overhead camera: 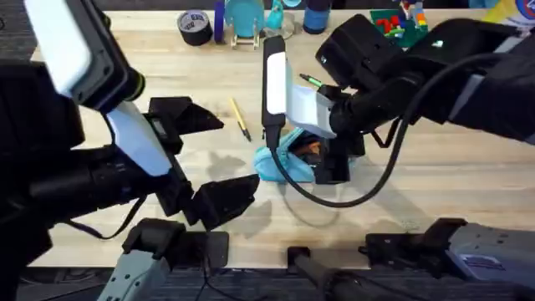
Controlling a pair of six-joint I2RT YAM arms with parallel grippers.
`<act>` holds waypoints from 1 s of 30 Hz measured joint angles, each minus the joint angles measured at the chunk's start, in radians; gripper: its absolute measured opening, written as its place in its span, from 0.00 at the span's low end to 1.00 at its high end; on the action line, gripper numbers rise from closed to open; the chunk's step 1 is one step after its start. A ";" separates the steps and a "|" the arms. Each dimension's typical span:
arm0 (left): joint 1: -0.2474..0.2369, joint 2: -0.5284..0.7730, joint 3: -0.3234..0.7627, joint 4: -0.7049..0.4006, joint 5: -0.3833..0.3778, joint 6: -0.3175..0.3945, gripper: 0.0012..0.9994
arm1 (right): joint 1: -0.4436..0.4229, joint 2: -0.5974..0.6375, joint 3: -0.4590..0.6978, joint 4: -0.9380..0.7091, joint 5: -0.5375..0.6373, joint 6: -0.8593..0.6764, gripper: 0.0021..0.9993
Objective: Unzip the bag, pick up the pens from the table one at a time and place them inside, then zip the bag closed.
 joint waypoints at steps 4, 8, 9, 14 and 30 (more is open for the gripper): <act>0.000 0.000 0.000 0.000 0.000 0.000 1.00 | 0.000 0.000 0.000 0.002 0.000 0.008 1.00; 0.000 0.000 0.000 0.000 0.000 0.000 1.00 | 0.000 0.000 0.000 0.002 0.000 0.065 1.00; 0.000 0.000 0.000 0.000 0.000 0.000 0.99 | 0.000 -0.002 0.000 -0.001 0.000 0.087 1.00; 0.000 0.000 0.000 0.000 0.000 0.000 0.99 | 0.000 -0.038 0.032 -0.066 0.000 0.207 1.00; 0.000 0.000 0.000 0.000 0.000 0.000 1.00 | 0.000 -0.070 0.376 -0.166 0.066 0.455 1.00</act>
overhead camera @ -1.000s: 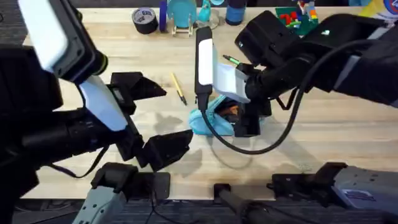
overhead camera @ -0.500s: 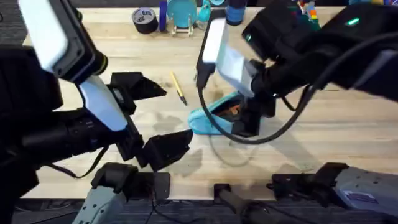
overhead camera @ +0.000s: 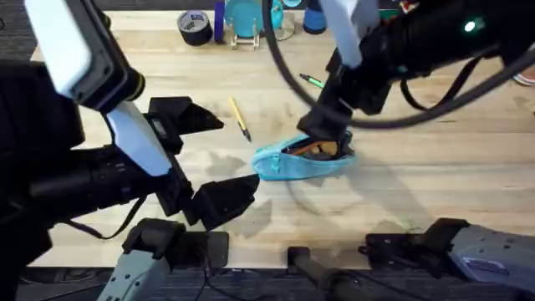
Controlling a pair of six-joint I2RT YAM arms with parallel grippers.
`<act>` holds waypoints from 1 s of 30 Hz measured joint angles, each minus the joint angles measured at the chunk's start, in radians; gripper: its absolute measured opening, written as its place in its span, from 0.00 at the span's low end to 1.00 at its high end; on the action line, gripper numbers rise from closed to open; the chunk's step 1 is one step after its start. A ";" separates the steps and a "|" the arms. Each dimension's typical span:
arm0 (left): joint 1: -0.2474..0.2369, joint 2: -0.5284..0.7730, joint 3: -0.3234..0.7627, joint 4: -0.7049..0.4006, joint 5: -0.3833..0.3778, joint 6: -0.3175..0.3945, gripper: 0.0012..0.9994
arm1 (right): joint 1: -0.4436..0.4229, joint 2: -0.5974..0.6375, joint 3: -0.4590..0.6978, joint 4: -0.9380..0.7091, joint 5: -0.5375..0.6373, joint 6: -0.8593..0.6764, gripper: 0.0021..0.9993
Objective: Unzip the bag, pick up the pens from the table one at a time and place them inside, then zip the bag closed.
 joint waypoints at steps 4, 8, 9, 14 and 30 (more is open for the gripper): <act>0.000 0.000 0.000 0.000 0.000 0.000 1.00 | 0.000 0.000 0.015 -0.003 0.033 0.040 1.00; 0.000 0.000 0.000 0.000 0.000 0.000 1.00 | -0.001 0.000 0.015 0.000 0.046 0.055 1.00; 0.000 0.000 0.000 0.000 0.000 0.000 1.00 | -0.004 0.000 0.015 0.004 0.047 0.057 1.00; 0.000 0.000 0.000 0.000 0.000 0.000 1.00 | -0.047 0.003 0.015 0.040 0.051 0.076 1.00; 0.000 0.000 0.000 0.000 0.000 0.000 1.00 | -0.295 0.274 0.017 0.155 0.055 0.107 1.00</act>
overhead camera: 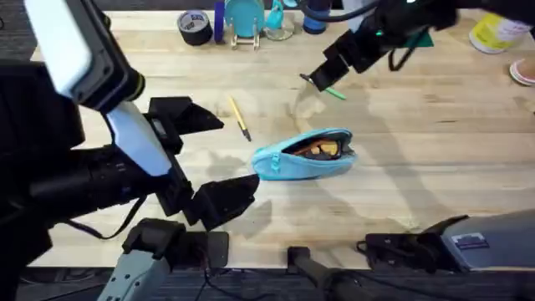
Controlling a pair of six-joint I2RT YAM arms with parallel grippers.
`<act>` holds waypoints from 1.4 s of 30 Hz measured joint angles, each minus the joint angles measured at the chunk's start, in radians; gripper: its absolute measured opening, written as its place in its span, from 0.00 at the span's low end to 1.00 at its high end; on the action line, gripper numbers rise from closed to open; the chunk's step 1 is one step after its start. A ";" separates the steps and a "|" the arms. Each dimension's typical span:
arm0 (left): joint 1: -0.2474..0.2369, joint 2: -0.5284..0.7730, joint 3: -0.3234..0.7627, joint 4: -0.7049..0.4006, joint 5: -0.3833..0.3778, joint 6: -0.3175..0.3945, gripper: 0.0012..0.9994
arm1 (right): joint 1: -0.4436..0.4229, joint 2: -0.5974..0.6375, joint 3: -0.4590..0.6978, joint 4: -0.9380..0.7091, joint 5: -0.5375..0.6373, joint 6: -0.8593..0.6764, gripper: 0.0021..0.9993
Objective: Unzip the bag, pick up the pens from the table one at a time and place them inside, then zip the bag closed.
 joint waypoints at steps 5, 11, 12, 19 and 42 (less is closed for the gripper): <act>0.000 0.000 0.000 0.000 0.000 0.000 1.00 | -0.007 0.097 0.000 0.098 0.000 0.000 1.00; 0.000 0.000 0.000 0.000 0.000 0.000 1.00 | -0.008 0.163 0.000 0.187 0.000 0.000 1.00; 0.000 0.000 0.000 0.000 0.000 0.000 1.00 | -0.010 0.171 0.000 0.196 0.000 0.000 1.00; 0.000 0.000 0.000 0.000 0.000 0.000 1.00 | -0.040 0.223 0.000 0.203 0.000 0.000 1.00; 0.000 0.000 0.000 0.000 0.000 0.000 1.00 | -0.090 0.384 0.008 0.201 -0.005 0.031 1.00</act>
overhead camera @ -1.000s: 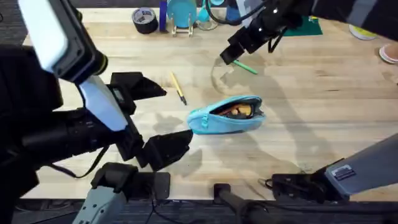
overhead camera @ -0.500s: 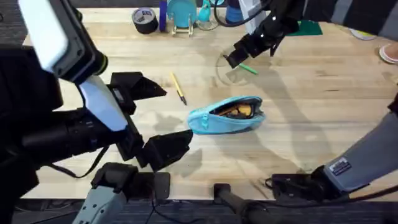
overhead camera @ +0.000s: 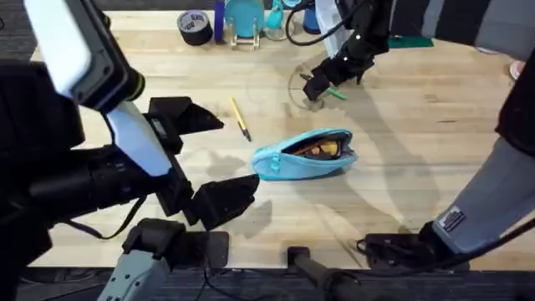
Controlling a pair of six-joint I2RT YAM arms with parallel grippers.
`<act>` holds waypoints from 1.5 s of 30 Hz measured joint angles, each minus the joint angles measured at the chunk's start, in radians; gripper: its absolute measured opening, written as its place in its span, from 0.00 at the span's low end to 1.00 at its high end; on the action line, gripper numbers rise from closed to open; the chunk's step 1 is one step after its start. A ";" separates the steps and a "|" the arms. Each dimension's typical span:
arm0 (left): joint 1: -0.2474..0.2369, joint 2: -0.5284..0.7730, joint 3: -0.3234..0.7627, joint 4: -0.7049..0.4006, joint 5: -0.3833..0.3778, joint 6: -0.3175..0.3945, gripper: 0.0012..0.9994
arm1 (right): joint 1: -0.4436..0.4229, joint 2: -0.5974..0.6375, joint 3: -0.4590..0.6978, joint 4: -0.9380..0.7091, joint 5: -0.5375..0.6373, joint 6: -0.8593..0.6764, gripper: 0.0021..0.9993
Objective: Unzip the bag, pick up the pens from the table one at a time and place them inside, then zip the bag closed.
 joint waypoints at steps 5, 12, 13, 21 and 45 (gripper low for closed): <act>0.000 0.000 0.000 0.000 0.000 0.000 1.00 | 0.000 0.005 0.006 -0.013 -0.001 0.037 0.98; 0.000 0.000 0.000 0.000 0.000 0.000 1.00 | 0.003 0.008 0.013 -0.049 -0.003 0.057 0.57; 0.000 0.000 0.000 0.000 0.000 0.000 1.00 | 0.003 0.008 0.014 -0.055 -0.003 0.061 0.50; 0.000 0.000 0.000 0.000 0.000 0.000 1.00 | 0.002 0.008 0.019 -0.071 0.000 0.065 0.04; 0.000 0.000 0.000 0.000 0.000 0.000 1.00 | 0.002 -0.181 0.025 -0.219 -0.004 -0.027 0.03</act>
